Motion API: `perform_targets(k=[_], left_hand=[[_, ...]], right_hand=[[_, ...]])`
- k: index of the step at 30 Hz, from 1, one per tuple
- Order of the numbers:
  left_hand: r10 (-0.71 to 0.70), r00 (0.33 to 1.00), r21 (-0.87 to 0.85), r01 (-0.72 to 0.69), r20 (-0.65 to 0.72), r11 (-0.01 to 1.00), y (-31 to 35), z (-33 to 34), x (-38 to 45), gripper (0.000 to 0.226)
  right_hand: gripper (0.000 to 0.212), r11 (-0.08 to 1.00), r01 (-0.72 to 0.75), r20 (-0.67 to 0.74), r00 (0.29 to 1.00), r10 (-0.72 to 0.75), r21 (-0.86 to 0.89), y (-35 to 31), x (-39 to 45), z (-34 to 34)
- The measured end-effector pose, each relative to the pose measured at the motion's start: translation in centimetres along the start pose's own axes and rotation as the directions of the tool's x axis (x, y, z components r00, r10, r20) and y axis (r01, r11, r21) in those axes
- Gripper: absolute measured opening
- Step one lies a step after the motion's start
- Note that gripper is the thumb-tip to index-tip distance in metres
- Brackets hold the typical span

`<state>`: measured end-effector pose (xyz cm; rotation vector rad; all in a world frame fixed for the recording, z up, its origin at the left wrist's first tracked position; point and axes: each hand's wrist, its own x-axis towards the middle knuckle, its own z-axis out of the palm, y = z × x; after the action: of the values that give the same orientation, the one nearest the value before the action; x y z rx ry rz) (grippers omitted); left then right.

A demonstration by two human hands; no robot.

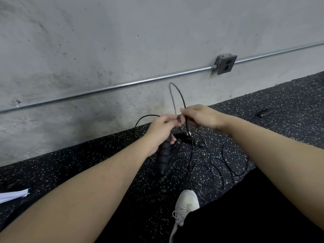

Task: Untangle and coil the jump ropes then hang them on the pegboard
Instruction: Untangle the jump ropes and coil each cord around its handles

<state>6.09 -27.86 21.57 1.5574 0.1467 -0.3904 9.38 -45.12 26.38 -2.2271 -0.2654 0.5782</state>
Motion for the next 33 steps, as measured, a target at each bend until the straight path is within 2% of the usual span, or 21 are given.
perform_targets(k=[3,6,11,14,16,19,21,22,24,26,29,33], left_hand=[[-0.011,0.998,0.16,0.002,0.054,0.987,-1.2,0.6,0.0,0.018],[0.019,0.994,0.303,-0.051,0.108,0.952,-2.1,1.2,0.0,0.025],[0.037,0.981,0.462,-0.123,0.191,0.878,-2.1,1.4,-0.2,0.021],[0.016,0.988,0.399,-0.076,0.151,0.914,-1.9,1.5,-0.3,0.024],[0.0,0.994,0.301,-0.032,0.106,0.953,-1.8,1.4,-0.2,0.024],[-0.038,0.998,0.088,0.033,0.052,0.996,-1.2,1.3,-0.1,0.023],[-0.039,0.999,-0.009,0.04,0.033,0.999,-0.7,1.3,-0.1,0.022],[-0.033,0.999,-0.039,0.034,0.033,0.999,-0.4,1.3,-0.2,0.021],[-0.013,0.999,-0.088,0.016,0.041,0.996,0.3,1.3,-0.3,0.021],[0.009,0.999,-0.134,-0.002,0.05,0.991,1.0,1.2,-0.4,0.022],[0.036,0.997,-0.206,-0.022,0.063,0.978,2.1,1.0,-0.5,0.022],[0.058,0.998,-0.293,-0.053,0.008,0.955,2.7,0.5,-0.5,0.025]], right_hand=[[0.042,0.982,0.061,-0.069,0.996,-0.049,0.178,-1.2,0.3,-0.1],[0.042,0.923,0.09,-0.031,0.996,-0.085,0.375,-1.9,0.6,-0.1],[0.04,0.859,0.064,0.0,0.997,-0.074,0.508,-1.9,0.6,0.0],[0.044,0.823,-0.017,-0.013,0.999,0.03,0.568,-1.2,1.0,-0.5],[0.047,0.86,-0.097,0.014,0.995,0.103,0.5,-0.3,1.1,-0.8],[0.04,0.979,-0.181,0.144,0.976,0.166,0.098,0.7,0.4,-0.8],[0.035,0.97,-0.212,0.284,0.929,0.238,-0.119,0.9,-0.2,-0.3],[0.034,0.958,-0.225,0.333,0.902,0.273,-0.175,0.9,-0.3,0.1],[0.039,0.949,-0.235,0.367,0.881,0.3,-0.211,0.8,-0.5,0.7],[0.046,0.959,-0.215,0.367,0.89,0.271,-0.187,0.7,-0.3,1.0],[0.015,0.968,-0.156,0.343,0.914,0.216,-0.196,0.6,0.2,1.3],[0.028,0.979,-0.068,0.217,0.97,0.11,-0.193,0.3,0.6,1.6]])
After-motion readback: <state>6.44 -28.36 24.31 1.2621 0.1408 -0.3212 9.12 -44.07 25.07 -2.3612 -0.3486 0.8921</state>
